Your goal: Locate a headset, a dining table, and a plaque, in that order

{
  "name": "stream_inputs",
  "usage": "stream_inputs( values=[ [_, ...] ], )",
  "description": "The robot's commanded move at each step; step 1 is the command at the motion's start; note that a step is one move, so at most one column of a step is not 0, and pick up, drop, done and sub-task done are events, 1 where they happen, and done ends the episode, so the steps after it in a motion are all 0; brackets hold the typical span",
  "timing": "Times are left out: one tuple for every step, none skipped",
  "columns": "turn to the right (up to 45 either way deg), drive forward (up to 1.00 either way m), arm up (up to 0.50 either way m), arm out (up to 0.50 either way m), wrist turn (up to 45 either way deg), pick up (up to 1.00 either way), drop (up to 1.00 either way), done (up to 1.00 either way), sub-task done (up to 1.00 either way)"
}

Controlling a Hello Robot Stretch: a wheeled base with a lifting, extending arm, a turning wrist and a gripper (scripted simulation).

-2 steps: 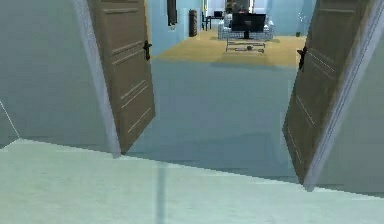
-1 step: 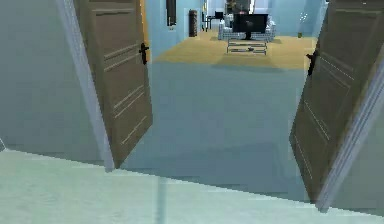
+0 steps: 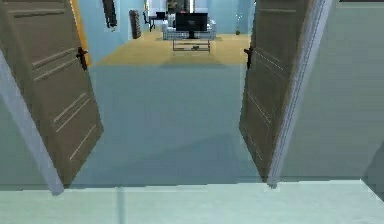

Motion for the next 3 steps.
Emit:
stream_inputs(
  values=[
    [0.0,1.0,0.0,0.0,0.0,0.0,0.0,0.0,0.0],
    [0.0,1.0,0.0,0.0,0.0,0.0,0.0,0.0,0.0],
    [3.0,0.0,0.0,0.0,0.0,0.0,0.0,0.0,0.0]
  ],
)
